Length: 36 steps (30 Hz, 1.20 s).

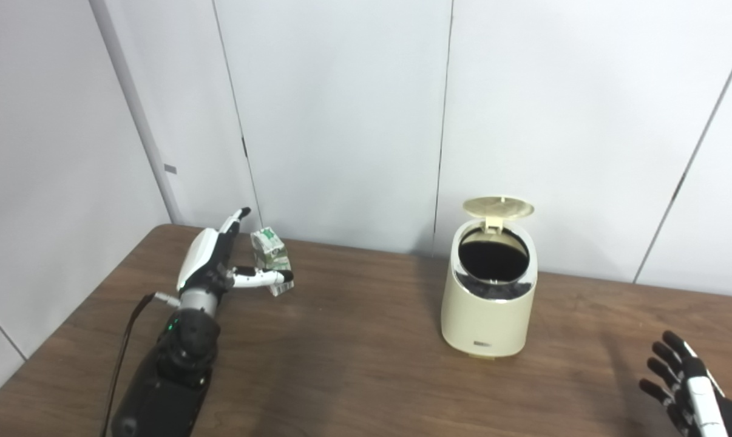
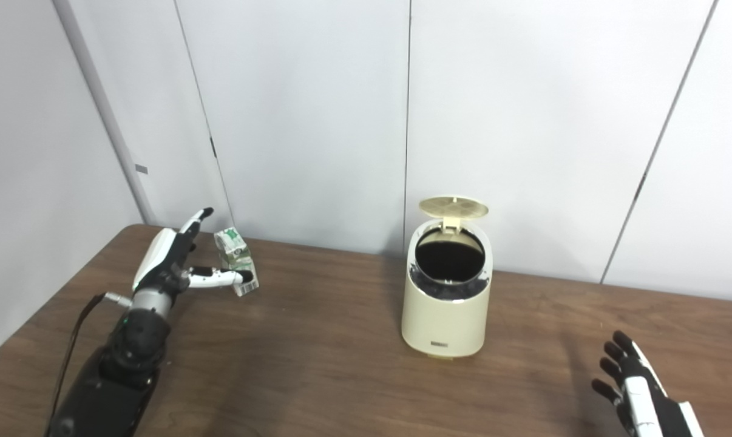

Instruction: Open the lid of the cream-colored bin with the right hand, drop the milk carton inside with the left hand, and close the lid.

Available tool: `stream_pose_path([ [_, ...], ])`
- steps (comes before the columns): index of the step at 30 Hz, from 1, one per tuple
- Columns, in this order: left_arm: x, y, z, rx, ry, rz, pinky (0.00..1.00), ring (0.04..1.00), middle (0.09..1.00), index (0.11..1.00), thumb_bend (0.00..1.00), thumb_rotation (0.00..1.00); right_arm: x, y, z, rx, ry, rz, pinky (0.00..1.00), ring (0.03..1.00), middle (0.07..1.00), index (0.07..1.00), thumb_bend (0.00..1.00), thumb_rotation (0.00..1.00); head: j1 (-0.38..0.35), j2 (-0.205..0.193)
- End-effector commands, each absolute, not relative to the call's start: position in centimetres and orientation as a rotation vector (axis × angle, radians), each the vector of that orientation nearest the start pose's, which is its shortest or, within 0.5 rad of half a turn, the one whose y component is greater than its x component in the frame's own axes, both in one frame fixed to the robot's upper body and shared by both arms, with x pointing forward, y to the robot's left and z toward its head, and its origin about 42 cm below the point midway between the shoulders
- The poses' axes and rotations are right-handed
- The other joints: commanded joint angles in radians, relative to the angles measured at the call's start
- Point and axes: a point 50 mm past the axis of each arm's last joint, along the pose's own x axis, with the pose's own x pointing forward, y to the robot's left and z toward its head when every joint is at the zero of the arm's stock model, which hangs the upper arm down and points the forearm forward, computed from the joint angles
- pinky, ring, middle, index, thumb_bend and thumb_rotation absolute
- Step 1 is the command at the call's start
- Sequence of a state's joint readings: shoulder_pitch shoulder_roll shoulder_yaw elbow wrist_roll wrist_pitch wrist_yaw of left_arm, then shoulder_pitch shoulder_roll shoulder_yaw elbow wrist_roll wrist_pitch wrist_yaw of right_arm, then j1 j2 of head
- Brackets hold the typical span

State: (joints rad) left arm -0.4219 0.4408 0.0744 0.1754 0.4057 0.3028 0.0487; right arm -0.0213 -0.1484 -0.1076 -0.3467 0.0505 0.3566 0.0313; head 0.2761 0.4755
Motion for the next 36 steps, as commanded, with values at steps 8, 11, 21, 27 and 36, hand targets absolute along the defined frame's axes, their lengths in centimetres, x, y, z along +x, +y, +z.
stream_pose_path([
  [8,43.9,38.5,25.4,0.924,-0.031,0.379,0.81,0.929,0.959,0.949,0.99,0.16,28.0,-27.0,19.6,-0.118,-0.099,-0.061,0.83,0.925,0.935,0.934,0.51,0.91,-0.004,-0.001],
  [11,44.3,38.7,25.1,0.928,-0.003,0.379,0.82,0.940,0.961,0.950,0.98,0.16,27.9,-26.9,19.6,-0.118,-0.099,-0.065,0.82,0.917,0.924,0.924,0.52,0.89,-0.007,-0.004],
  [21,45.1,39.6,24.0,0.956,0.069,0.366,0.63,0.739,0.827,0.824,0.95,0.10,27.9,-26.7,19.3,-0.136,-0.090,-0.053,0.85,0.921,0.924,0.933,0.50,0.94,-0.008,-0.008],
  [27,45.3,39.7,23.7,0.920,0.085,0.362,0.57,0.682,0.801,0.796,0.92,0.09,27.9,-26.6,19.2,-0.129,-0.080,-0.044,0.84,0.928,0.933,0.933,0.48,0.93,-0.006,-0.011],
  [36,45.9,39.1,23.8,0.853,0.083,0.331,0.63,0.721,0.808,0.815,0.91,0.09,27.7,-26.7,19.1,-0.138,-0.072,-0.047,0.83,0.916,0.926,0.936,0.42,0.89,-0.011,-0.009],
])
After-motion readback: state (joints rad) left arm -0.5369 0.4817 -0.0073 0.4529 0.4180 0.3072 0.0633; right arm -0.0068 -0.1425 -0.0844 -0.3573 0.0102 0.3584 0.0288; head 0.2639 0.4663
